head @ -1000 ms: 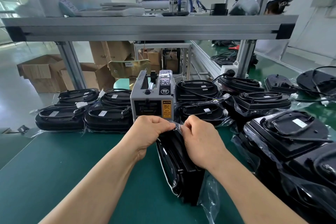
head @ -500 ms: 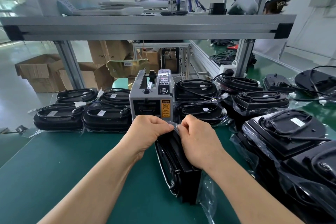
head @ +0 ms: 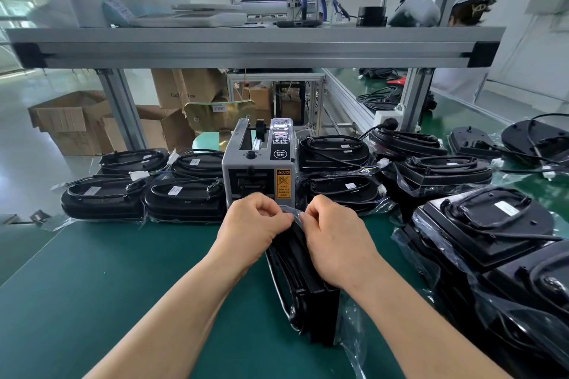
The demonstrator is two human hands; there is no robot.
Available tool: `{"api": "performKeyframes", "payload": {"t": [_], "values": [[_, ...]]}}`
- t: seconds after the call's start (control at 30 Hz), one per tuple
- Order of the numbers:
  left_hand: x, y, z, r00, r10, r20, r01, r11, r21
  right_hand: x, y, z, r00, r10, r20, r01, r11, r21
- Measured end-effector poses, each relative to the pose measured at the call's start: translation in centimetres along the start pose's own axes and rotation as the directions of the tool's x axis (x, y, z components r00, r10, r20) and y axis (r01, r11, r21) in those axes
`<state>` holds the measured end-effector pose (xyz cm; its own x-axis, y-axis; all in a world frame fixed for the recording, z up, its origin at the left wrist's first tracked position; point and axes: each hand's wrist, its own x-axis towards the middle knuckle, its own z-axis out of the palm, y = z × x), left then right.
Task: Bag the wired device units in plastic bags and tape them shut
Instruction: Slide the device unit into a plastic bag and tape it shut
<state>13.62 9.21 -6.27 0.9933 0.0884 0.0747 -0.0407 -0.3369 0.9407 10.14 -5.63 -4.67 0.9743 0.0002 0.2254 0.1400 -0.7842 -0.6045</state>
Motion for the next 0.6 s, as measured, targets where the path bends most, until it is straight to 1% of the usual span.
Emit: {"api": "performKeyframes", "payload": {"t": [0.07, 0.17, 0.27, 0.4, 0.6], "values": [[0.1, -0.1, -0.1, 0.999, -0.05, 0.0, 0.05, 0.999, -0.022, 0.0, 0.0, 0.1, 1.0, 0.0, -0.002, 0.0, 1.0, 0.003], [0.3, -0.1, 0.0, 0.992, -0.118, 0.042, 0.122, 0.986, -0.116, 0.0, -0.2, 0.2, 1.0, -0.009, -0.007, 0.009, 1.0, -0.017], [0.4, -0.1, 0.2, 0.987, -0.162, 0.016, 0.162, 0.971, -0.176, 0.0, -0.2, 0.4, 1.0, -0.02, -0.012, 0.02, 0.999, -0.036], [0.4, -0.1, 0.6, 0.983, -0.183, 0.017, 0.181, 0.953, -0.242, 0.1, -0.1, 0.5, 1.0, 0.003, -0.015, -0.003, 1.0, -0.022], [-0.6, -1.1, 0.7, 0.98, -0.184, 0.079, 0.2, 0.929, -0.31, 0.1, 0.1, 0.5, 0.999, 0.009, -0.032, -0.009, 1.0, -0.002]]}}
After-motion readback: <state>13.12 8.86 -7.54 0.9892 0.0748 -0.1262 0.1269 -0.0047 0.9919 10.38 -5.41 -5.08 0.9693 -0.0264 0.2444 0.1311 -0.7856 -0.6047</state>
